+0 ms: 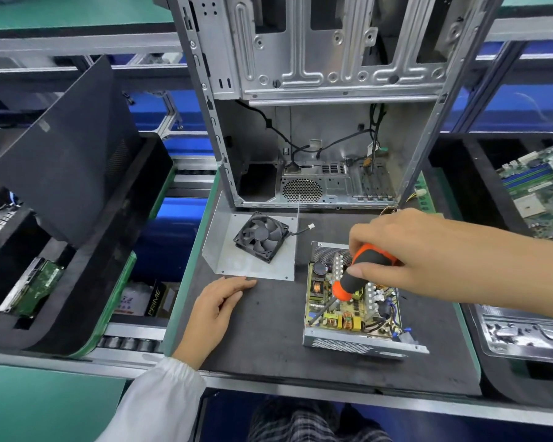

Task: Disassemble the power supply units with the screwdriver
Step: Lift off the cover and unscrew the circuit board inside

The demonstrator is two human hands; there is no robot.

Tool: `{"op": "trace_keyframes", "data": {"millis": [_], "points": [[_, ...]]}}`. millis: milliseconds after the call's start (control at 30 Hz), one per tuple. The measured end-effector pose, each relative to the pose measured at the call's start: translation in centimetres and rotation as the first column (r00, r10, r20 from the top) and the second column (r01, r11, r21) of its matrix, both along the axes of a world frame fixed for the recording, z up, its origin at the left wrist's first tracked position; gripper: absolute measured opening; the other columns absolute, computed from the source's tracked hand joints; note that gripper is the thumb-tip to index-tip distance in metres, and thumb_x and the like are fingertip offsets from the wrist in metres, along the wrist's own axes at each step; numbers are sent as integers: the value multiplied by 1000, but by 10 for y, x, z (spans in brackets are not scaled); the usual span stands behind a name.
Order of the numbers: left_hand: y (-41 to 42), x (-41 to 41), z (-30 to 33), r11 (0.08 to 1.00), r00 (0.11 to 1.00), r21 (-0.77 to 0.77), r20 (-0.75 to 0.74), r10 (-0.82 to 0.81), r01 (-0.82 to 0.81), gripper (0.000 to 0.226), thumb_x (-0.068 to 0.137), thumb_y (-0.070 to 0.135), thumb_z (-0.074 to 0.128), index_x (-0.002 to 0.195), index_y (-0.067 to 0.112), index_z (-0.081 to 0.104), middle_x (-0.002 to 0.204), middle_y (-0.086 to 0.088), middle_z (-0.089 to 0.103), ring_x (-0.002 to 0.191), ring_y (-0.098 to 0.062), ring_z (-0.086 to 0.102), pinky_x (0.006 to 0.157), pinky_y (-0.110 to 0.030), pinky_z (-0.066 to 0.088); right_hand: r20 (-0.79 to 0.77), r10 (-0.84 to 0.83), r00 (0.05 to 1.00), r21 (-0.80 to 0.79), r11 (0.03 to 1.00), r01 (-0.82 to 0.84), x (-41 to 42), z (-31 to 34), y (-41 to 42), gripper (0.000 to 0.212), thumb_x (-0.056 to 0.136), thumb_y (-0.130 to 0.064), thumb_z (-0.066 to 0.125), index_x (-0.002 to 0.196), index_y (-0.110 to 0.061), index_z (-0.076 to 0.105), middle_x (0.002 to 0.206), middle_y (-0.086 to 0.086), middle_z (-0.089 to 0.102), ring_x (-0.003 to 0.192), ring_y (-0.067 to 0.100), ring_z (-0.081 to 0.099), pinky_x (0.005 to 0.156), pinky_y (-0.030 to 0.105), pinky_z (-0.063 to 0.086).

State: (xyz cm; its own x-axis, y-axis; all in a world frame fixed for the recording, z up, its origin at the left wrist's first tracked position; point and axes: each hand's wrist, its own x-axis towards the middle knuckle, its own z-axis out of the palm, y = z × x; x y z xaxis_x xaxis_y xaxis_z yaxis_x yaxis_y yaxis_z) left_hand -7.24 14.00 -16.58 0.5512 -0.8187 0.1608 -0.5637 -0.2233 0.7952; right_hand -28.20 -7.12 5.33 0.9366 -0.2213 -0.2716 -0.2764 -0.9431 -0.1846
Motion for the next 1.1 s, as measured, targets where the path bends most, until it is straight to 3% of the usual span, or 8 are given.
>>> {"op": "trace_keyframes", "data": {"millis": [100,233,400,600,767,833,933,1100], "points": [[0,0,-1,1000,1000,9,-10,2,-2,32,94,0,57,115,21,70,117,15,67,117,-8,58,104,-46,44,14,-5,1000,33,999,4,-2,4,-1,34,81,-63,32,88,-33,47,80,-10,53,75,7,53,68,36,50],[1,-2,-2,1000,999,-11,40,-13,13,34,92,-2,60,115,21,70,118,17,66,117,-4,57,101,-32,46,22,-7,1000,29,1000,6,-4,5,-5,36,79,-65,32,87,-34,48,78,-10,55,74,10,56,70,41,52],[-7,-5,5,1000,966,-8,259,-20,23,22,93,15,58,108,25,70,108,22,65,106,6,57,95,-15,41,55,-6,998,1,1000,6,-11,11,-16,34,77,-64,34,81,-33,48,73,-8,58,70,8,55,68,38,51],[-31,-6,35,990,924,114,363,-117,80,12,89,14,68,98,15,76,82,8,65,81,-17,62,78,-28,42,149,-49,988,-17,999,52,-23,13,-30,42,72,-69,39,75,-31,55,59,-11,55,61,5,53,59,33,49],[-66,-42,88,935,914,-9,214,-344,354,33,93,41,54,99,16,75,84,19,60,82,0,56,78,-22,46,221,-206,953,110,976,186,-30,4,-52,45,71,-68,48,70,-26,66,52,-4,55,54,7,51,53,18,41],[-84,-58,104,890,886,-34,119,-447,454,34,91,43,59,108,16,73,94,20,61,88,2,57,81,-15,43,201,-348,916,300,912,281,-34,-2,-64,39,74,-61,57,69,-23,68,45,-4,56,40,6,51,45,14,39],[-108,-79,112,847,848,35,-27,-529,530,45,88,48,63,123,20,63,108,18,62,97,6,55,82,-12,40,136,-542,830,600,711,366,-41,-20,-75,35,82,-46,63,70,-14,67,50,5,62,40,17,54,39,20,41],[-127,-99,96,889,893,105,-120,-433,445,7,94,27,62,90,31,57,68,15,55,61,3,49,56,-13,35,81,-677,731,789,492,368,-40,-65,-68,36,85,-44,63,76,-9,63,54,7,63,43,19,55,40,21,42]]}}
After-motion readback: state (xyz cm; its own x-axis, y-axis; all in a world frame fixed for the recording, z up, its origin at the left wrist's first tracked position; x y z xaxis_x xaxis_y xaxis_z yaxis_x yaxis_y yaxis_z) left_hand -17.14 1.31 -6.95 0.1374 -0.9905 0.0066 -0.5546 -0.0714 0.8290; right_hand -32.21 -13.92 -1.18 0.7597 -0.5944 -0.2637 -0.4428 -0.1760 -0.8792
